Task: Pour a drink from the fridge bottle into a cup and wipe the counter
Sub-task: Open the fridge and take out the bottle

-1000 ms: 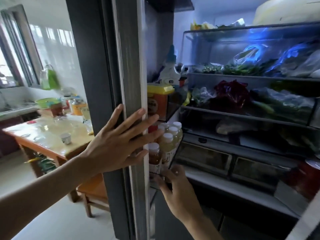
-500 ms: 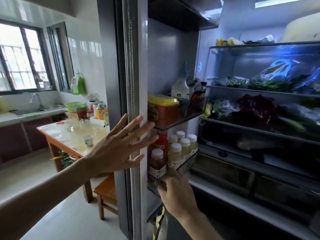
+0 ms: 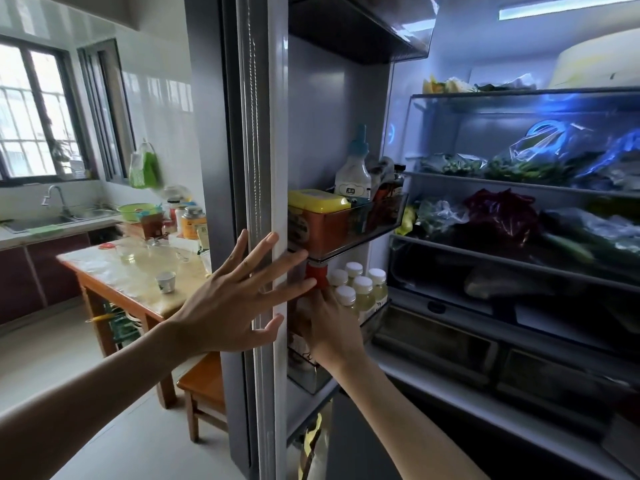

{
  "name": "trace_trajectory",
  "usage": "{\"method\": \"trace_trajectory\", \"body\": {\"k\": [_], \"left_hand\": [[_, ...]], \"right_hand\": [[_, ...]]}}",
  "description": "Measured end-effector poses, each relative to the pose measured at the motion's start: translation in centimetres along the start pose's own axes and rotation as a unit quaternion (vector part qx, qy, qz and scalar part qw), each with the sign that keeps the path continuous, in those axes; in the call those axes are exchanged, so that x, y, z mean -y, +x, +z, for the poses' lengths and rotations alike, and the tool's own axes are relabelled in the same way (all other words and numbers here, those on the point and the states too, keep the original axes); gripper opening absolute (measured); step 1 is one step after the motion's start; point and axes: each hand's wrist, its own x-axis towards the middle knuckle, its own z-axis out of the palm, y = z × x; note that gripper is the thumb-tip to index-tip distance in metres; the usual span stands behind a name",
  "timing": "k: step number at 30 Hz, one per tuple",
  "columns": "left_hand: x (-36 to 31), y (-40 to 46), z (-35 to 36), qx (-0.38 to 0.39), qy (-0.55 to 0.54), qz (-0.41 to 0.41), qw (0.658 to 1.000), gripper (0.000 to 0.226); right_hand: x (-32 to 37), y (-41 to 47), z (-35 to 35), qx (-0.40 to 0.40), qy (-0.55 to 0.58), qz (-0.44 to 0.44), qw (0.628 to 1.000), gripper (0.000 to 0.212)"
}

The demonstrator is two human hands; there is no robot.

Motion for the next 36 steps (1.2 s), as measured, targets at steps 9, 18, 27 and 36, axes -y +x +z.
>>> {"method": "trace_trajectory", "body": {"k": [9, 18, 27, 36], "left_hand": [[-1.5, 0.7, -0.3, -0.018, 0.015, 0.014, 1.000, 0.082], [-8.4, 5.1, -1.2, -0.045, 0.029, 0.029, 0.998, 0.083], [-16.7, 12.7, -4.5, -0.135, -0.119, 0.047, 0.983, 0.056], [-16.8, 22.7, -1.5, -0.213, -0.262, -0.155, 0.928, 0.093]], "right_hand": [[-2.1, -2.2, -3.6, -0.162, 0.180, 0.003, 0.970, 0.040], [-5.3, -8.2, -9.8, -0.236, 0.098, 0.013, 0.967, 0.047], [-7.6, -16.0, -18.1, -0.309, -0.004, 0.087, 0.947, 0.029], [-8.9, -20.6, -27.6, -0.437, -0.091, 0.129, 0.885, 0.043]]}}
